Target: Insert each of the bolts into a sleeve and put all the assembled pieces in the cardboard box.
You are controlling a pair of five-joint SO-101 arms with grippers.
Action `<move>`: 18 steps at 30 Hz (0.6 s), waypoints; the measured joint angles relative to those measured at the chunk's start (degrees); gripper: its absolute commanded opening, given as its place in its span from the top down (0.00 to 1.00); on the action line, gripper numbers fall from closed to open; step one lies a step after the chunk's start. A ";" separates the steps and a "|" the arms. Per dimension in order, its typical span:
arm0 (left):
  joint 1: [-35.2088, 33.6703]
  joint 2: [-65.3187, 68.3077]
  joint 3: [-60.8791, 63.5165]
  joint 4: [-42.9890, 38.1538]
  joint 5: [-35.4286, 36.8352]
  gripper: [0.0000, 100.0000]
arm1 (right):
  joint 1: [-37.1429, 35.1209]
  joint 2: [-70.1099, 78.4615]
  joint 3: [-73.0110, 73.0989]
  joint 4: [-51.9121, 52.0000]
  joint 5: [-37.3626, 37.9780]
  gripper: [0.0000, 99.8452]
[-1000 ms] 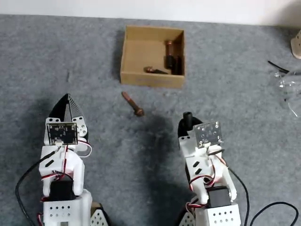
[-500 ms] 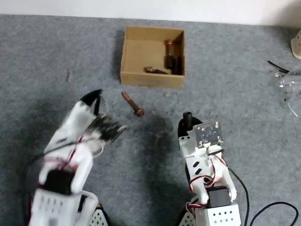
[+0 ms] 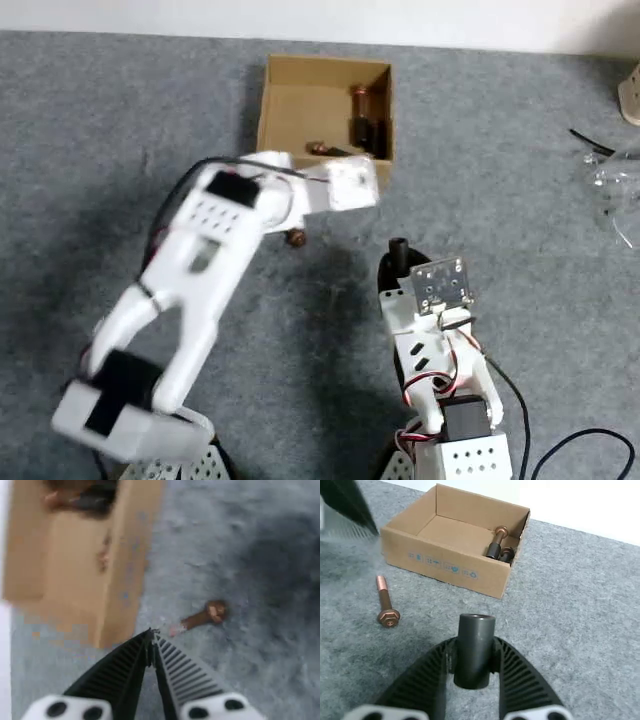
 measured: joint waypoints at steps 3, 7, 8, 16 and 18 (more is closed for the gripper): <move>0.70 6.51 -8.26 7.47 -5.10 0.91 | 0.00 0.00 0.00 0.00 0.18 1.00; 0.00 15.03 -19.78 17.32 -10.90 0.86 | 0.00 0.00 0.00 0.00 0.18 1.00; -0.62 17.23 -22.68 19.78 -12.13 0.87 | 0.00 0.00 0.00 0.00 0.18 1.00; -4.22 34.73 -42.11 37.98 -18.11 0.87 | 0.00 0.00 0.00 0.00 0.18 1.00; -4.13 38.33 -45.54 39.47 -18.11 0.87 | 0.00 0.00 0.00 0.00 0.18 1.00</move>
